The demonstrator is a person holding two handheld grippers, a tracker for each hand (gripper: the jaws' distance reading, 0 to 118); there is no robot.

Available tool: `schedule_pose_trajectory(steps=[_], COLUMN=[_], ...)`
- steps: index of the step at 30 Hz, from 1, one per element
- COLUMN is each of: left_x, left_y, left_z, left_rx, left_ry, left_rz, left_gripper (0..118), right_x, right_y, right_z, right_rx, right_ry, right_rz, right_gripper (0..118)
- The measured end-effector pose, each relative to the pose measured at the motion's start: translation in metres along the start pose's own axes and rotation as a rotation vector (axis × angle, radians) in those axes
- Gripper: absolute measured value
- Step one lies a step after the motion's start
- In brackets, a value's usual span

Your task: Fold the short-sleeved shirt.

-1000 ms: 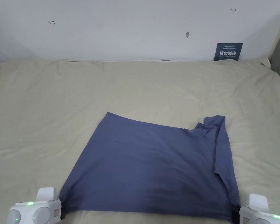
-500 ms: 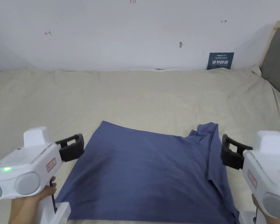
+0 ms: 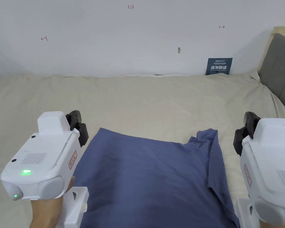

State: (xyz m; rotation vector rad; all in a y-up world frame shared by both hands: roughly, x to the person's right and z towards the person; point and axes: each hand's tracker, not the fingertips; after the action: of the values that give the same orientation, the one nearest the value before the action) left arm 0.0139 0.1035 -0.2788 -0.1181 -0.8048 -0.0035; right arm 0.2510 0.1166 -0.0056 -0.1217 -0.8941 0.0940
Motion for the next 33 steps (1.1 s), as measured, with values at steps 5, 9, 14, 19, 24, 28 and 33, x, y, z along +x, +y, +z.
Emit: schedule_pose_trajectory(steps=[5,9,14,19,24,28,33], left_x=[-0.009,-0.033,-0.056,-0.063,-0.065,-0.067,-0.066], left_y=[-0.005,-0.020,-0.048,-0.082,-0.121,-0.152,-0.174], left_z=[-0.044,-0.121,-0.227,-0.324,-0.397,-0.427,-0.423], left_rx=[-0.136,-0.392,-0.578,-0.737,-0.884,-0.894,-0.902], left_ry=[-0.049,-0.129,-0.118,-0.101,-0.091,-0.066,-0.052], left_rz=[0.009,0.067,0.016,-0.050,-0.081,-0.119,-0.087], left_gripper=[0,0,0,13,108,83,67], right_x=[0.008,0.010,0.013,0.017,0.022,0.025,0.024], right_y=[-0.006,-0.011,-0.019,-0.036,-0.059,-0.076,-0.099], right_z=[-0.019,-0.042,-0.079,-0.128,-0.177,-0.205,-0.226], right_rx=[-0.023,-0.046,-0.088,-0.145,-0.204,-0.243,-0.317], right_ry=[-0.002,-0.010,-0.021,-0.051,-0.087,-0.107,-0.087], right_rz=[-0.018,-0.007,-0.016,-0.006,0.005,0.005,-0.008], right_gripper=[2,2,2,2,2,2,2])
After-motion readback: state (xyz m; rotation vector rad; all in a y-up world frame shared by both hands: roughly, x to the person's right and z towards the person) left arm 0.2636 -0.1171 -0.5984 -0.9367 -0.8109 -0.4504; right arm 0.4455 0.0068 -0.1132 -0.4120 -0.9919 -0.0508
